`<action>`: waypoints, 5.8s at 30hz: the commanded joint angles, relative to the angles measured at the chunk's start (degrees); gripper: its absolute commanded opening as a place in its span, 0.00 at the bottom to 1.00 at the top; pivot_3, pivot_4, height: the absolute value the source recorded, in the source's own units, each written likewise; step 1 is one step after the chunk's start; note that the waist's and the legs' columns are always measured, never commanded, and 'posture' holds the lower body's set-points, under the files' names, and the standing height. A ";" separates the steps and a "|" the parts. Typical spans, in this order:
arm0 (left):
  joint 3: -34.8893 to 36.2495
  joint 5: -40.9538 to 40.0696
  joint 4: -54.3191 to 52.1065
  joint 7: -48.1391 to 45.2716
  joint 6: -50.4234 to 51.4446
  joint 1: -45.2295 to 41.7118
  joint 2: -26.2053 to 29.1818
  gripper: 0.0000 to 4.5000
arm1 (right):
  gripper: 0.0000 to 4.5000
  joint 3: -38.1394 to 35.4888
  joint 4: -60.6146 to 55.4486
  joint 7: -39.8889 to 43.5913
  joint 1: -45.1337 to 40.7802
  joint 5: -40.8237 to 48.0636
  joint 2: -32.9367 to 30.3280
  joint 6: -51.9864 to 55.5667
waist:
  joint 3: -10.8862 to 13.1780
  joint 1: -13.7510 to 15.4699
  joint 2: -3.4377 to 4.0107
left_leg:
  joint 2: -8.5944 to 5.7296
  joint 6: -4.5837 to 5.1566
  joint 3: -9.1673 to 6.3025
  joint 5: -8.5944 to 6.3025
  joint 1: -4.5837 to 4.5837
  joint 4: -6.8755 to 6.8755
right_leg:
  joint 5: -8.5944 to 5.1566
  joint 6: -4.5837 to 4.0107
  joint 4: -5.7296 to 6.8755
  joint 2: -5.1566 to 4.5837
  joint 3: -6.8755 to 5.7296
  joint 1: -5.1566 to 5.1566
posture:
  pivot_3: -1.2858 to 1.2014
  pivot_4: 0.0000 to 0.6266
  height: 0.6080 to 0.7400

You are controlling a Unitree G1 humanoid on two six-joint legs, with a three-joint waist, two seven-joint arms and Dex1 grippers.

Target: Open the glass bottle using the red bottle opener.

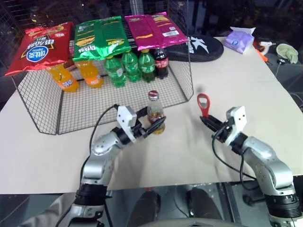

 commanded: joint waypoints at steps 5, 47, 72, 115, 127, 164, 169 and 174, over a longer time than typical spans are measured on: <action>0.63 -2.04 -2.96 -0.09 -0.43 -0.03 -0.29 0.60 | 0.00 -0.84 0.44 0.66 -1.32 -0.81 0.11 -2.58 | 0.00 0.06 0.00 | 0.00 0.00 0.00 0.00 -0.01 0.00 | 0.00 0.00 -0.01 0.00 0.00 0.00 | 0.52 0.24 1.00; 1.42 -3.87 -2.61 -3.64 -3.24 -2.23 0.45 0.67 | 0.00 0.07 1.34 0.19 -1.22 -2.47 1.29 -3.18 | 0.00 0.03 0.00 | 0.01 0.00 0.00 0.00 0.00 0.00 | 0.00 0.00 -0.02 0.01 0.00 0.00 | 0.52 0.24 1.00; 1.22 -2.60 -1.03 -3.61 -2.99 -2.85 0.82 0.56 | 0.00 11.03 -0.06 -3.88 -12.41 -24.04 1.12 -18.71 | 0.00 -0.01 0.00 | 0.01 -0.01 -0.03 0.00 -0.01 -0.02 | 0.00 0.00 -0.06 0.02 -0.04 -0.01 | 0.52 0.24 1.00; 1.14 -1.98 0.24 -2.83 -4.18 -3.61 -1.37 0.55 | 0.00 22.53 26.25 -19.93 -21.21 -55.09 4.21 -56.53 | 0.00 -0.07 0.00 | 0.00 -0.03 0.00 0.01 0.05 -0.01 | 0.00 0.00 -0.04 0.04 -0.03 0.03 | 0.52 0.24 1.00; 1.26 -1.87 -0.03 -2.71 -4.66 -2.55 -1.41 0.55 | 0.00 23.39 25.71 -14.73 -22.14 -53.00 2.34 -59.51 | -0.01 -0.11 0.01 | 0.00 -0.03 0.00 0.01 0.10 -0.02 | 0.00 0.00 -0.04 0.05 -0.02 0.08 | 0.52 0.24 1.00; 0.59 -1.45 -0.86 -2.26 -4.77 -1.88 -2.38 0.55 | 0.00 25.14 28.34 -11.33 -22.91 -51.38 2.00 -64.15 | -0.01 -0.01 0.01 | 0.00 -0.03 -0.01 0.01 0.12 -0.02 | 0.00 0.00 -0.05 0.04 -0.02 0.11 | 0.52 0.24 1.00; 0.59 -1.48 -1.04 -2.27 -4.69 -1.77 -2.15 0.55 | 0.00 25.20 28.40 -10.12 -22.67 -50.18 2.48 -64.67 | -0.01 0.01 0.01 | 0.00 -0.03 -0.01 0.01 0.13 -0.02 | 0.00 -0.01 -0.06 0.03 -0.02 0.11 | 0.52 0.24 1.00; 0.51 -1.45 -1.00 -2.45 -4.56 -1.82 -1.97 0.55 | 0.00 24.97 28.43 -8.96 -24.42 -51.09 0.70 -66.10 | -0.01 0.00 0.02 | 0.00 -0.03 -0.01 0.01 0.13 -0.02 | 0.00 0.00 -0.06 0.03 -0.03 0.14 | 0.52 0.24 1.00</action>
